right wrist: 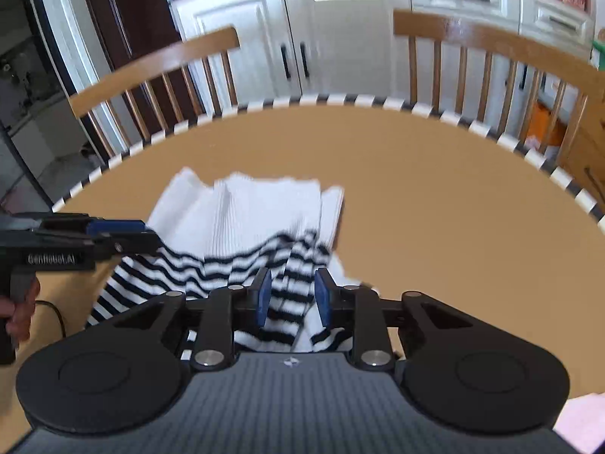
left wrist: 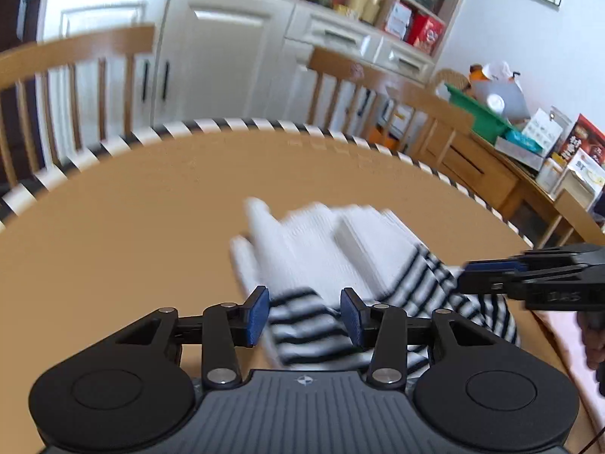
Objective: Fold clothes
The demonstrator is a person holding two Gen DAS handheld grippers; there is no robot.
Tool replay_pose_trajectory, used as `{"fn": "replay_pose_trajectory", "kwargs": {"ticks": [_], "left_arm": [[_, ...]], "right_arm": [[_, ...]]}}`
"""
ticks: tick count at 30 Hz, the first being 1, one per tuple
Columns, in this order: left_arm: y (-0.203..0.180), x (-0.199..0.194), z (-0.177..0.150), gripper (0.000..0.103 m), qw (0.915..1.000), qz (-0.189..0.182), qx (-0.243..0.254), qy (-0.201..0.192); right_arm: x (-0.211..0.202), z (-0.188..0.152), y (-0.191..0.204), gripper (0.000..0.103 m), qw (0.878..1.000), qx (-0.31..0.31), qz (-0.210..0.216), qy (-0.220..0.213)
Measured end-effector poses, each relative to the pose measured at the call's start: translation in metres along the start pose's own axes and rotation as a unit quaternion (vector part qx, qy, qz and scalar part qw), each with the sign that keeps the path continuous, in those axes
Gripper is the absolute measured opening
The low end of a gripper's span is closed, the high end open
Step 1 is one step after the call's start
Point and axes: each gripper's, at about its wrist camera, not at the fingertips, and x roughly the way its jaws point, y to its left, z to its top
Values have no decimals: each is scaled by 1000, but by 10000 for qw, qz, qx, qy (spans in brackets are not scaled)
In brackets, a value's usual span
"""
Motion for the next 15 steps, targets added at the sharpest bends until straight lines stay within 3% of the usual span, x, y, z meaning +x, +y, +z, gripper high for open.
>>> {"fn": "replay_pose_trajectory", "kwargs": {"ticks": [1, 4, 6, 9, 11, 12, 15], "left_arm": [[-6, 3, -1, 45, 9999, 100, 132, -31], [-11, 7, 1, 37, 9986, 380, 371, -43], [-6, 10, 5, 23, 9978, 538, 380, -48], [8, 11, 16, 22, 9978, 596, 270, -119], [10, 13, 21, 24, 9976, 641, 197, -179], [11, 14, 24, 26, 9976, 646, 115, -205], [13, 23, 35, 31, 9976, 609, -187, -286]], "right_arm": [[4, 0, 1, 2, 10000, 6, 7, 13], [-7, -1, 4, 2, 9991, -320, -286, 54], [-23, 0, -10, 2, 9984, -275, -501, 29], [-27, -5, -27, 2, 9975, -43, -660, 261], [-23, -12, -25, 3, 9962, -134, -739, 431], [-22, -13, -25, 8, 9963, -24, -718, 466], [-27, -8, -29, 21, 9976, 452, -503, 175]]}}
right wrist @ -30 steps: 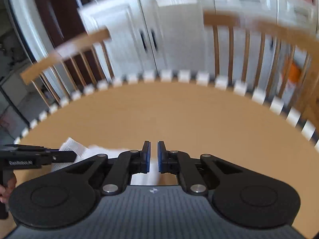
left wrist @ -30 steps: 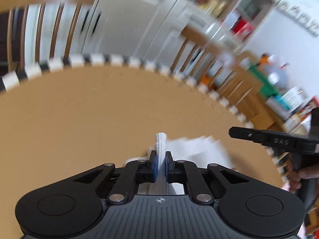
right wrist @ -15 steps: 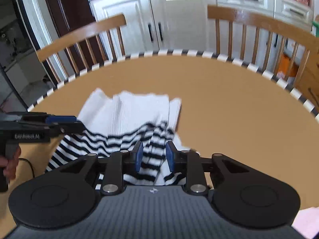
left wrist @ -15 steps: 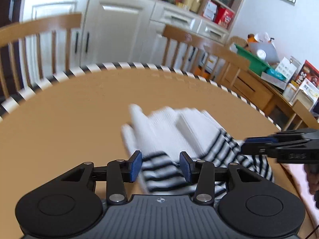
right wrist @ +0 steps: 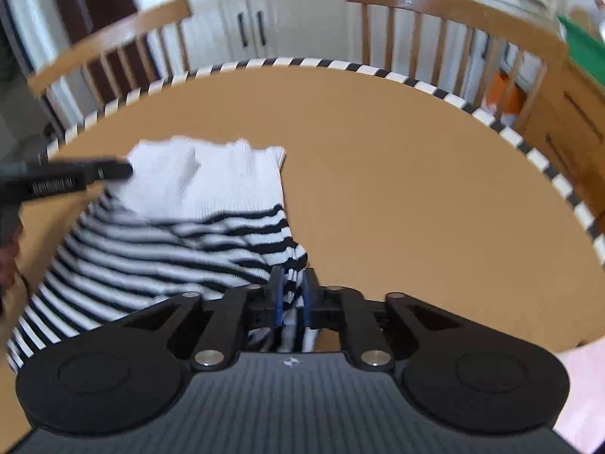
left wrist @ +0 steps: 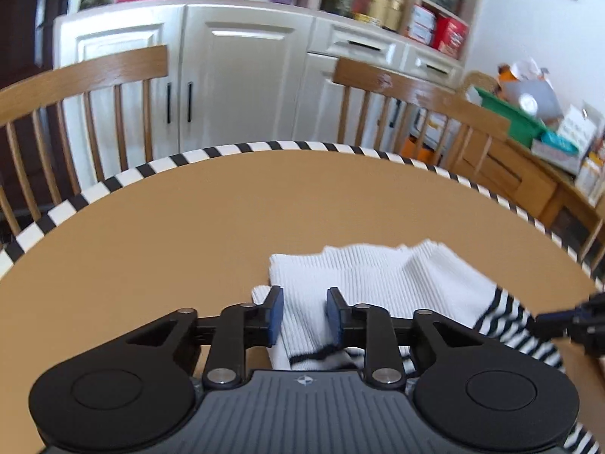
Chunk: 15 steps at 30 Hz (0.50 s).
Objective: Fold clothes
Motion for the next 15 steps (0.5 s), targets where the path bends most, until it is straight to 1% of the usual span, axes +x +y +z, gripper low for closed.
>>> {"fn": "replay_pose_trajectory", "kwargs": {"ticks": [1, 2, 3, 4, 6, 7, 9, 10, 11, 12, 13, 14, 15], "left_arm": [[2, 1, 2, 34, 10000, -22, -83, 11], [3, 4, 5, 39, 9999, -53, -131, 44], [4, 8, 7, 41, 9998, -86, -173, 80], [3, 12, 9, 41, 9998, -95, -133, 104], [-1, 20, 12, 41, 9998, -104, -23, 146], [-4, 23, 12, 41, 9998, -69, 92, 158], [-9, 29, 10, 39, 9994, -52, 320, 152], [-11, 30, 8, 35, 9989, -18, 447, 113], [-11, 28, 7, 21, 9987, -1, 506, 41], [-11, 26, 6, 9, 9985, 12, 554, -36], [-11, 25, 5, 9, 9981, 26, 601, -113], [-9, 23, 4, 9, 9982, 70, 555, -206], [-7, 22, 6, 9, 9983, 127, 493, -292]], "right_arm": [[-4, 4, -1, 35, 9997, 87, 59, -215], [-4, 9, 0, 40, 9992, 84, 79, -391], [-3, 15, 2, 43, 9984, 59, 91, -555], [2, 23, 3, 42, 9979, 12, 88, -641], [23, 36, 5, 41, 9976, -24, 178, -663], [33, 43, 6, 37, 9975, -37, 229, -668], [57, 51, 11, 32, 9984, -251, 231, -460], [67, 52, 13, 26, 9986, -354, 225, -337], [77, 53, 15, 17, 9985, -458, 218, -214], [78, 54, 17, 11, 9981, -512, 199, -266], [76, 55, 19, 7, 9976, -554, 177, -363], [71, 57, 19, 7, 9972, -541, 58, -519], [66, 61, 13, 7, 9973, -324, 69, -650]]}}
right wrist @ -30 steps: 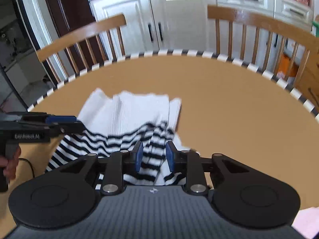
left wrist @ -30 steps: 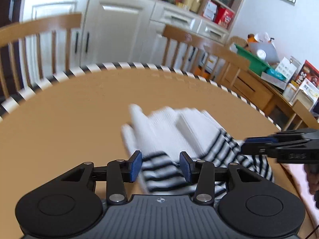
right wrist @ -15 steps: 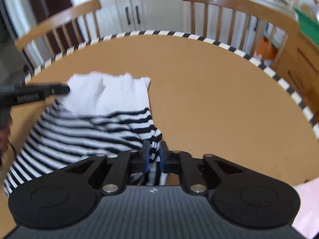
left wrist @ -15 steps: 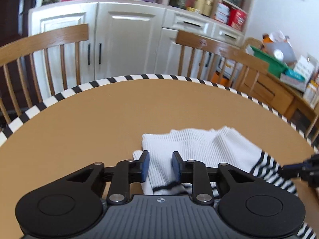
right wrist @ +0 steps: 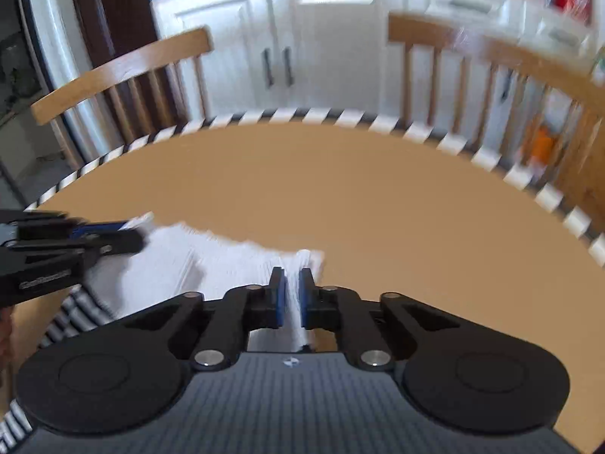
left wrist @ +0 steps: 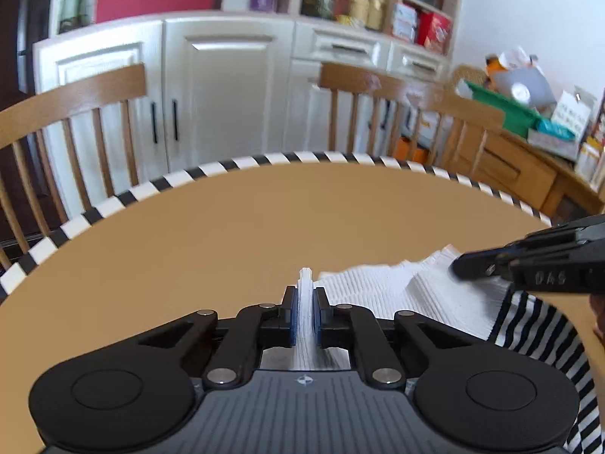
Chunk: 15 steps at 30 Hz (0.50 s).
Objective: Fold clothes
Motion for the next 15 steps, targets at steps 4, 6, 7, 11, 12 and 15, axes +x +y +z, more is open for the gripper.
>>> {"fn": "replay_pose_trajectory", "kwargs": {"ticks": [4, 6, 7, 11, 12, 15], "left_arm": [[16, 16, 3, 9, 9972, 190, -700, 202], [19, 22, 5, 9, 9955, 283, -869, 238], [19, 24, 7, 10, 9958, 308, -823, 273], [34, 0, 17, 27, 9921, 269, -1196, 254], [40, -17, 18, 30, 9904, 212, -1362, 118], [43, -82, 2, 53, 9894, 67, -1444, -104]], "right_arm": [[11, 6, -24, 7, 9969, 781, -22, 40], [21, 0, -27, 7, 9960, 882, -67, 133], [26, -4, -28, 8, 9956, 920, -89, 177], [-13, -4, -26, 29, 9950, 974, -169, -131], [-31, -6, -25, 29, 9953, 899, -147, -326], [-101, -31, -12, 31, 9961, 662, 75, -586]]}}
